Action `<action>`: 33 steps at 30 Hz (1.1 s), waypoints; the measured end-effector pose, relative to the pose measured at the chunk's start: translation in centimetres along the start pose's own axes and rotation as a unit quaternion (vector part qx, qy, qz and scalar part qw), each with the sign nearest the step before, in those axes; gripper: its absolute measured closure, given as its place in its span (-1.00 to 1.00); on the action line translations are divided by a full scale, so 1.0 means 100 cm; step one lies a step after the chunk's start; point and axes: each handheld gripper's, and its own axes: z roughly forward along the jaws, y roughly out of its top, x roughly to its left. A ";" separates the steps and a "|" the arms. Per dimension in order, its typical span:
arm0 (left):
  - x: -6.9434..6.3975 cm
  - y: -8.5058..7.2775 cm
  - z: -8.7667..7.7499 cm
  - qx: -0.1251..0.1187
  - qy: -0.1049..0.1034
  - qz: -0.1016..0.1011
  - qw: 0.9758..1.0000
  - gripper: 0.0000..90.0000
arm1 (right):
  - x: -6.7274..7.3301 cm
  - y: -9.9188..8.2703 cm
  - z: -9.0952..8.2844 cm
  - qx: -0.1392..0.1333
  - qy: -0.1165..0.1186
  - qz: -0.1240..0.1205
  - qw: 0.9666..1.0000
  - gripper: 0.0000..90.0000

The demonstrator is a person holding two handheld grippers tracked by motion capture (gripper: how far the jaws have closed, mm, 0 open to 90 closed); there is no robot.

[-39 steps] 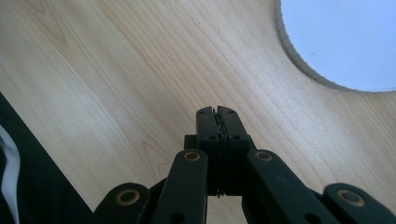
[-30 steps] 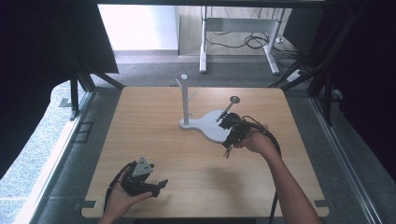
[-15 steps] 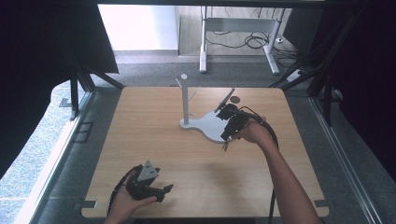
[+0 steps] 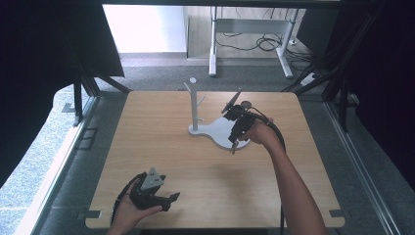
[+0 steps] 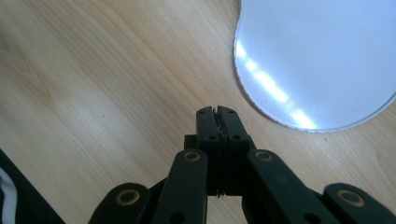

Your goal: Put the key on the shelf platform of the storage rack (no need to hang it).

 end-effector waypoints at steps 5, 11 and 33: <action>-0.002 -0.002 0.004 0.011 0.000 0.004 1.000 -0.48 | -0.005 0.006 0.010 0.004 0.005 0.003 1.000 0.99; -0.006 0.000 0.001 0.004 -0.004 0.009 1.000 -0.48 | -0.016 0.009 0.012 0.000 -0.002 0.026 1.000 0.99; -0.007 -0.001 -0.001 0.006 0.000 0.008 1.000 -0.48 | -0.056 0.043 0.022 0.000 -0.020 0.077 0.997 0.99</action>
